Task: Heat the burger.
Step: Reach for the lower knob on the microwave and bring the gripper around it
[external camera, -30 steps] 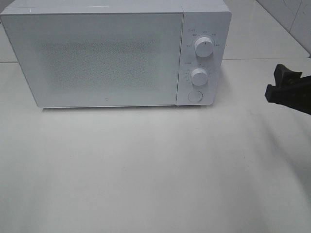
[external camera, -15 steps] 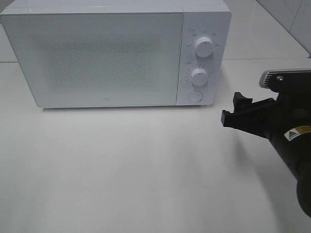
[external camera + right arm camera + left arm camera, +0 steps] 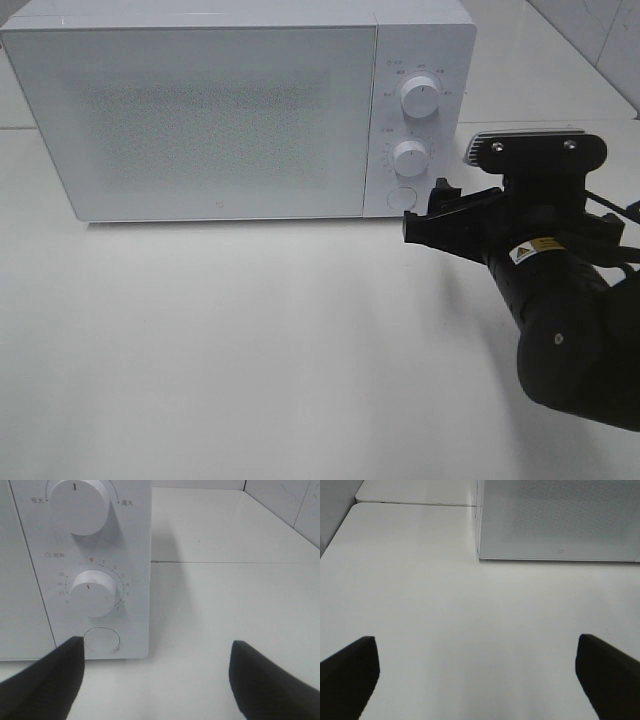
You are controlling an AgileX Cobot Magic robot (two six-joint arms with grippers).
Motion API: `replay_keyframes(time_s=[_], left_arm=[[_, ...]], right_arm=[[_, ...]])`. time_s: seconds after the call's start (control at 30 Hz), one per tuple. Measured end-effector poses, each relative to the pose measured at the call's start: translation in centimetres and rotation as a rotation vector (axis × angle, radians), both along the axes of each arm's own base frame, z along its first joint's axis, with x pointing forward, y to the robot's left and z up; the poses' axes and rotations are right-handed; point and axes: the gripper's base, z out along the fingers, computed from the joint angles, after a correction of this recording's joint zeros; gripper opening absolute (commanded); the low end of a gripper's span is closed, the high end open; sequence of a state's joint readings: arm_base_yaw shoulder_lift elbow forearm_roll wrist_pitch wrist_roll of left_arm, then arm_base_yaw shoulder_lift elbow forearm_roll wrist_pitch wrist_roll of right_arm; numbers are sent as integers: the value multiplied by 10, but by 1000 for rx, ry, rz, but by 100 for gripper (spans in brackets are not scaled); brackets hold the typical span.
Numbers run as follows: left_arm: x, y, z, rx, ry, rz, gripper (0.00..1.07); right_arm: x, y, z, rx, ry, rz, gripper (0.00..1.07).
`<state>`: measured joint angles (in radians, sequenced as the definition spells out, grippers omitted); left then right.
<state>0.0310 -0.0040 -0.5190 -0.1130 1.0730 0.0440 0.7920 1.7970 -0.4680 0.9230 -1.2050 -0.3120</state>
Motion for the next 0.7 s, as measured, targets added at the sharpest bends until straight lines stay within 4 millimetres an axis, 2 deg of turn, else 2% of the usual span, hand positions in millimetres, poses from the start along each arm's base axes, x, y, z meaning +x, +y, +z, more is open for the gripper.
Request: replay_keyframes(time_s=[0.2,0.7], left_arm=[[0,0,0,0,0,0,100],[0,0,0,0,0,0,100]], right_arm=[[15,17,-3,5,-22,29,76],[39,43,-10,13,-54,65,76]])
